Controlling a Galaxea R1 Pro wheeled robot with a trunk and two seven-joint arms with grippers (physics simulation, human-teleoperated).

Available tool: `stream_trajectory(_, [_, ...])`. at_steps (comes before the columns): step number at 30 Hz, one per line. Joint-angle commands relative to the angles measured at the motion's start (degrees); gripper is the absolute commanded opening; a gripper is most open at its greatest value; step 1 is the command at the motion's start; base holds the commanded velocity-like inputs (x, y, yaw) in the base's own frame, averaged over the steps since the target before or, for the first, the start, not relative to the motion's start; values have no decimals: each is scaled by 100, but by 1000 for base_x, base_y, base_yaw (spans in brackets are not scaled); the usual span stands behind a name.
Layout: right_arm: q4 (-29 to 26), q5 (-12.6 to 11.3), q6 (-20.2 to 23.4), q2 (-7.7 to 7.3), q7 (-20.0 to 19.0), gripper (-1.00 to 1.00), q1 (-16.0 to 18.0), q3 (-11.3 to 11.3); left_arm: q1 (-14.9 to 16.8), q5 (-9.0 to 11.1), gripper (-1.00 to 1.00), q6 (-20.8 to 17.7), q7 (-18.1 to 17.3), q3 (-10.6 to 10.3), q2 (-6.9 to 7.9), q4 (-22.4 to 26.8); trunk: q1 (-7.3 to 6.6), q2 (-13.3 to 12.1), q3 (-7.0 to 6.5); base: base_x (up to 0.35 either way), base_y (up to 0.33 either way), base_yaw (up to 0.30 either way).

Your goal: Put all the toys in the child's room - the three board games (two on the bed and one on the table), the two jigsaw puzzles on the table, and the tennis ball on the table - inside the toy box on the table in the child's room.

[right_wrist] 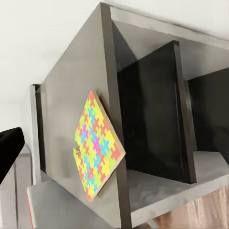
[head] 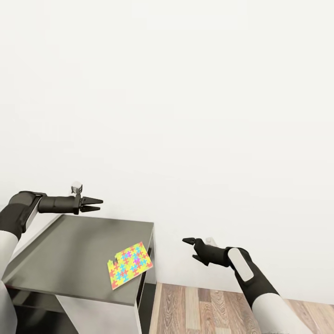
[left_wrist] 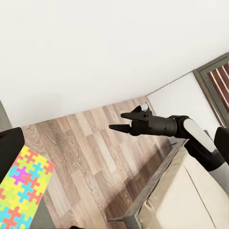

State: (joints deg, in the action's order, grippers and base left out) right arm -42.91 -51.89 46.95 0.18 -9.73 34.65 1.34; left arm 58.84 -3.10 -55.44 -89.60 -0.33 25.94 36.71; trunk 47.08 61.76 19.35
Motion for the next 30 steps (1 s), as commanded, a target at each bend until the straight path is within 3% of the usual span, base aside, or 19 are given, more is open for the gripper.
stream_trajectory(1, [18, -8, 34, 11, -20, 100, 10, 26, 3, -33, 100, -66, -40, -5, 1, 3, 23, 47, 26, 0, 0, 0])
stream_trajectory(6, [333, -151, 71, 48, 10, 100, 53, 63, -3, -41, 100, -88, -40, -5, -1, -20, 111, 207, 97, 0, 0, 0])
stream_trajectory(30, [389, -181, 93, 70, -64, 100, 51, 46, -37, -50, 100, -94, -40, -11, -1, -32, 594, 1089, 488, 0, 0, 7])
